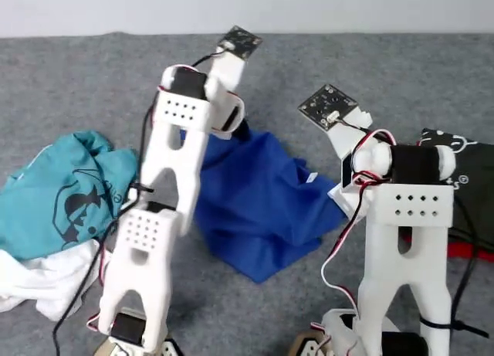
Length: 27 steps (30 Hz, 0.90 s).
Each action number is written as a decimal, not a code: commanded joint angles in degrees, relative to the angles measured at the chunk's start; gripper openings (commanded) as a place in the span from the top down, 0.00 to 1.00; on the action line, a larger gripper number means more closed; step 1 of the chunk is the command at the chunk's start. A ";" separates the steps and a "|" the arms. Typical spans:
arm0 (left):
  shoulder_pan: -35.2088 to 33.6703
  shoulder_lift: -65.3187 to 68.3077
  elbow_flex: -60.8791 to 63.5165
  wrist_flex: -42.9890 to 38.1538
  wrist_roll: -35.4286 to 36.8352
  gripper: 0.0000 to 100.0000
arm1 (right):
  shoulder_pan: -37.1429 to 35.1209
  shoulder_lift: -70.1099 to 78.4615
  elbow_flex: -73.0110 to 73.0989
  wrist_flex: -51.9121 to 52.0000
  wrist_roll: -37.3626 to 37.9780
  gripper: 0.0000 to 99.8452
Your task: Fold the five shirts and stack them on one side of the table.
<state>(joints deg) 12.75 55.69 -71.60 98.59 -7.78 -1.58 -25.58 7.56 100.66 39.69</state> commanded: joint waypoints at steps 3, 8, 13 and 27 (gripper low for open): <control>1.93 4.22 -3.82 2.02 0.35 0.76 | -0.48 -2.07 2.81 2.15 -1.05 0.99; 2.11 6.95 3.82 2.02 -3.87 0.82 | -0.48 -2.24 3.34 2.15 -1.05 0.99; 1.49 2.90 8.66 2.02 -5.98 1.00 | -0.48 -2.24 3.34 2.15 -0.97 0.99; 1.32 -42.29 49.27 2.02 -8.26 1.00 | -0.48 -2.07 -2.37 2.07 -0.70 0.99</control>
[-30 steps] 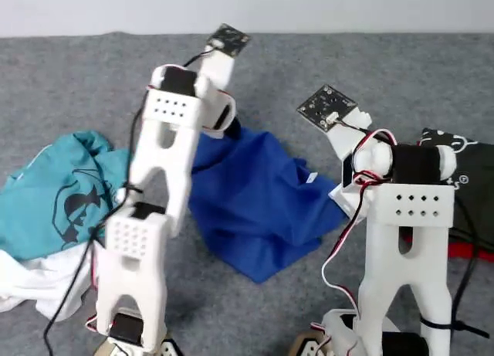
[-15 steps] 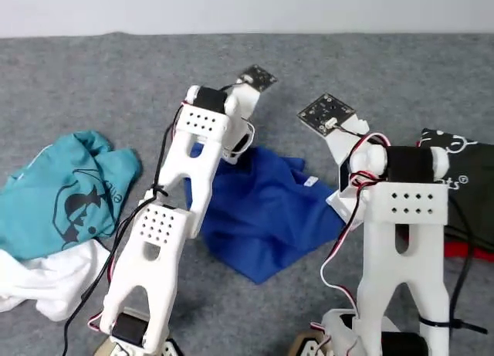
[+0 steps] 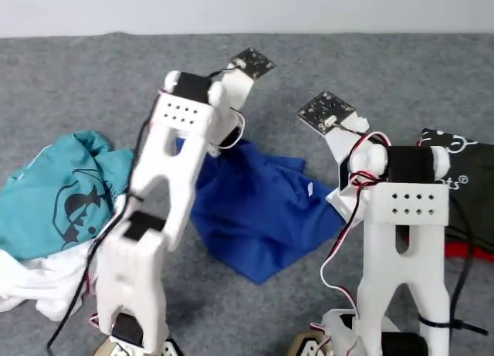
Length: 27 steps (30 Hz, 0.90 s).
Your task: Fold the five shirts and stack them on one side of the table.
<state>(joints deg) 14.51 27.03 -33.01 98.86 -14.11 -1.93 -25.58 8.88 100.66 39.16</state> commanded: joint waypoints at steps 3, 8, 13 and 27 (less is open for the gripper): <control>-0.44 -23.56 23.60 1.67 -3.52 1.00 | -0.13 -1.80 -3.96 2.07 -0.18 0.99; -0.53 -37.45 43.21 1.67 -5.89 1.00 | -0.22 -1.80 -3.96 2.07 -0.18 0.99; -0.53 -47.65 59.82 1.49 -9.23 0.98 | -0.22 -1.89 -3.96 2.07 -0.18 0.99; -15.82 -57.41 51.74 -1.14 -8.35 0.77 | -0.22 -1.89 -3.60 2.07 -0.44 0.99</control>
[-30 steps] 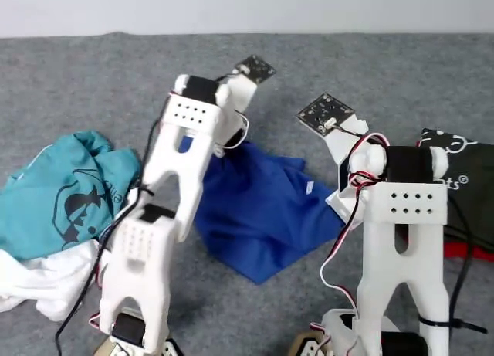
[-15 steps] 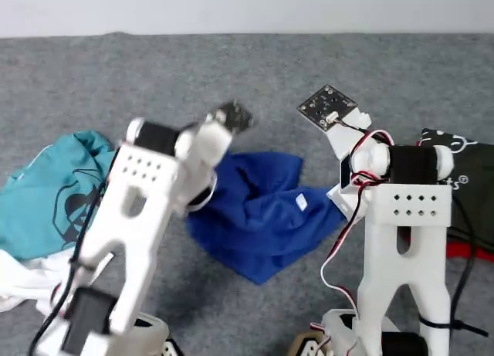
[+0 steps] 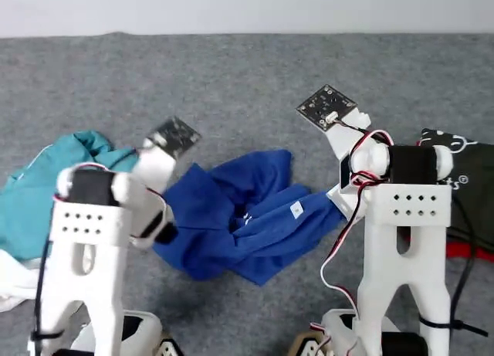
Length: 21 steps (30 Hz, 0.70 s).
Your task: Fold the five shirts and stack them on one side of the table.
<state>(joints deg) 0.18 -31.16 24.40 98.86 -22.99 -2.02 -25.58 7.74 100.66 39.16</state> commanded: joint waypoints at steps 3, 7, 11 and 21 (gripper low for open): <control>-1.85 7.12 -9.89 -4.57 5.54 0.77 | -0.13 -1.80 -2.46 2.07 -0.53 0.99; -1.32 19.60 -16.31 -8.18 8.88 0.77 | -0.13 -1.80 -2.46 2.07 -0.53 0.99; -1.23 33.05 -27.74 -9.05 9.85 0.77 | -0.04 -1.80 -2.46 2.15 -0.62 0.99; 2.20 61.19 -59.82 1.49 5.80 0.77 | -0.04 -1.71 -2.37 2.15 -2.81 0.99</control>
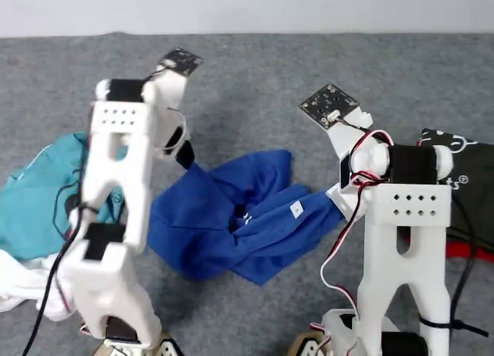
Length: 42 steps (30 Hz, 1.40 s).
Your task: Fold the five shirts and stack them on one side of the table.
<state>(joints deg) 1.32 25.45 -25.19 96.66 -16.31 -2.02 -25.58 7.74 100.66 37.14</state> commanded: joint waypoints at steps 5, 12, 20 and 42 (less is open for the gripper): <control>0.79 13.19 -18.95 3.87 -1.05 0.77 | -0.04 -1.71 -2.37 2.15 -0.70 0.99; 1.05 18.55 -19.30 3.87 -1.05 0.77 | -0.04 -1.71 -2.37 2.15 -0.70 0.99; 1.14 19.43 -19.56 3.96 -1.05 0.77 | -0.04 -1.71 -2.37 2.15 -0.62 0.99; 5.63 9.05 3.21 -5.01 -1.05 0.77 | -0.04 -2.24 2.99 2.07 -0.79 0.99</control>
<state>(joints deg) 5.89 38.37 -22.20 92.53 -16.66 -1.93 -25.67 11.16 100.66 36.97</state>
